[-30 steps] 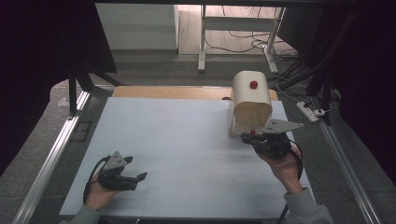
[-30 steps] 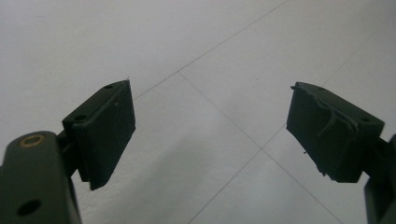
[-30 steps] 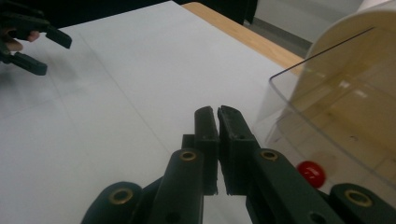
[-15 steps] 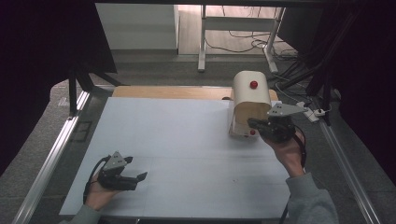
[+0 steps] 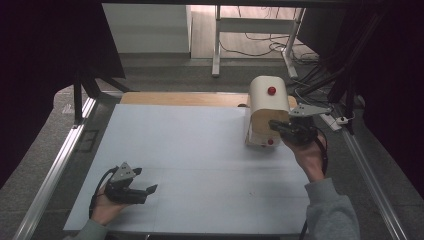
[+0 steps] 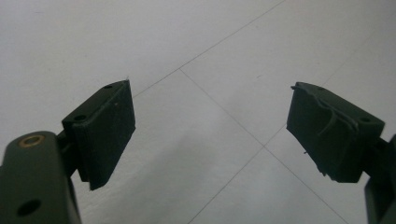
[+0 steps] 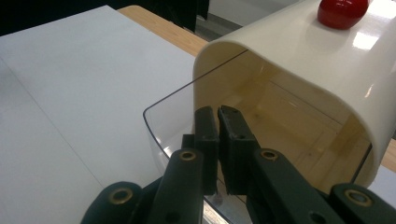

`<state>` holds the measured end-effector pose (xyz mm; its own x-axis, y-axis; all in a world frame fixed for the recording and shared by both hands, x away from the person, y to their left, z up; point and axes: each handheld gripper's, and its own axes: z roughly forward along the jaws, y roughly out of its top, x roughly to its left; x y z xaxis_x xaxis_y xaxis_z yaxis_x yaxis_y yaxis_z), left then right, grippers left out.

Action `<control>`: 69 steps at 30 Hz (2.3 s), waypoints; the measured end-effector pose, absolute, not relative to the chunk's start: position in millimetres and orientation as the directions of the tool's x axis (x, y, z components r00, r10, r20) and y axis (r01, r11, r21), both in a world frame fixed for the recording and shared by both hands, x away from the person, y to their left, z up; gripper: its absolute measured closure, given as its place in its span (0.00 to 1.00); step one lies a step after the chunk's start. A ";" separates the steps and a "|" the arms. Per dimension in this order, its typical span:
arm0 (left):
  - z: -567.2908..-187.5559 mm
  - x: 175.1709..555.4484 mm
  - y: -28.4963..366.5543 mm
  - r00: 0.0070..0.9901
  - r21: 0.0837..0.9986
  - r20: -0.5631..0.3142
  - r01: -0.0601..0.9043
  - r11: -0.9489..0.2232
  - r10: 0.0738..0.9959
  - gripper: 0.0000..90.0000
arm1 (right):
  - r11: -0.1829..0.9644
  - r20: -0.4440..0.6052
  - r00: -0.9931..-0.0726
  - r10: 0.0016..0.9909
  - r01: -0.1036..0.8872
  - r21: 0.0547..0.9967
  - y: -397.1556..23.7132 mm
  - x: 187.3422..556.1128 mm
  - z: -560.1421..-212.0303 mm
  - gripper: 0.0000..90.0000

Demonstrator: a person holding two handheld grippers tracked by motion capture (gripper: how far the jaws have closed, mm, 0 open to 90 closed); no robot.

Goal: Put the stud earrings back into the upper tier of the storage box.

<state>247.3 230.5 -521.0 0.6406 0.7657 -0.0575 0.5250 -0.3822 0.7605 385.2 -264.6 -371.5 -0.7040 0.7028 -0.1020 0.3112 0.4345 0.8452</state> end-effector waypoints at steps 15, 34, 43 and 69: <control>-521.3 247.3 230.1 0.642 0.759 -0.054 0.524 -0.386 0.765 0.17 | 0.411 -0.096 -0.706 0.702 0.291 0.864 -267.6 373.1 -369.9 0.64; -520.8 246.4 228.8 0.642 0.758 -0.051 0.523 -0.389 0.765 0.17 | 0.420 -0.059 -0.796 0.602 0.254 0.871 -268.0 321.1 -399.6 0.51; -520.6 246.0 228.3 0.641 0.758 -0.048 0.522 -0.390 0.766 0.17 | 0.473 -0.067 -0.818 0.572 0.262 0.841 -259.7 308.8 -416.4 0.50; -520.0 245.4 226.1 0.651 0.756 -0.040 0.516 -0.403 0.758 0.17 | 0.626 -0.022 -0.859 0.512 0.355 0.695 -242.2 305.3 -464.3 0.46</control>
<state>245.4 226.1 -520.0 0.6512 0.7578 -0.0405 0.5159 -0.4029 0.7560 305.3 -242.2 -464.3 -0.8589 0.5117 -0.0218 0.3550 0.6256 0.6947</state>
